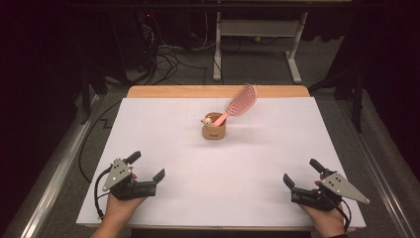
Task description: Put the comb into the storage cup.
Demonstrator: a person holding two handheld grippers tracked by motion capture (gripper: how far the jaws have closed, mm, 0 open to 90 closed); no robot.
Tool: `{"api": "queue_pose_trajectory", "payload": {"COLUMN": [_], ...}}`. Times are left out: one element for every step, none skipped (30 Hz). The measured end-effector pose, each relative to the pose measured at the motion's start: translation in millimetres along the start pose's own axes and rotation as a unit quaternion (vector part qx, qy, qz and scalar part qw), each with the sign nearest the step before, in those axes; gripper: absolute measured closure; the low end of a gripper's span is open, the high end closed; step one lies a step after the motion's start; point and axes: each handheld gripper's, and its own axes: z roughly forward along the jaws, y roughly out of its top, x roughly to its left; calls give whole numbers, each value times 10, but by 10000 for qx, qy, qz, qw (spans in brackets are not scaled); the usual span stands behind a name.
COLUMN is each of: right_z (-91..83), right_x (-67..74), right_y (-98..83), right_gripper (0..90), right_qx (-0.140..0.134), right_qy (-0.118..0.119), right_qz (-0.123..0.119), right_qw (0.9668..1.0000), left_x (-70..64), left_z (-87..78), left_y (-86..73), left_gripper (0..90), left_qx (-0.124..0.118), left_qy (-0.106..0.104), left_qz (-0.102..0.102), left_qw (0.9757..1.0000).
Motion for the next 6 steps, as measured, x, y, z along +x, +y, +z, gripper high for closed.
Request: {"api": "queue_pose_trajectory", "payload": {"right_z": [-4, -7, -7, -7, -5, 0], "right_x": [-4, -3, 0, 0, 4, 14], "right_y": [6, 15, 18, 18, 20, 23], "right_gripper": [3, 3, 3, 3, 4, 3], "right_qx": [-15, -43, -45, -45, -46, -32], "right_qy": [-3, -14, -14, -14, -12, -16], "right_qz": [-8, -19, -27, -27, -32, -27], "right_qw": [10000, 10000, 10000, 10000, 10000, 10000], "left_x": [7, 25, 32, 32, 38, 42], "left_z": [2, 2, 1, 1, -4, -9], "left_y": [-6, -17, -22, -22, -25, -25], "left_gripper": [0, 0, 0, 0, 0, 0], "left_qx": [27, 105, 123, 123, 136, 130], "left_qy": [-5, 10, 16, 16, 18, 15], "left_qz": [-16, -33, -46, -46, -59, -64], "left_qw": [10000, 9999, 9999, 9999, 9999, 9999]}}
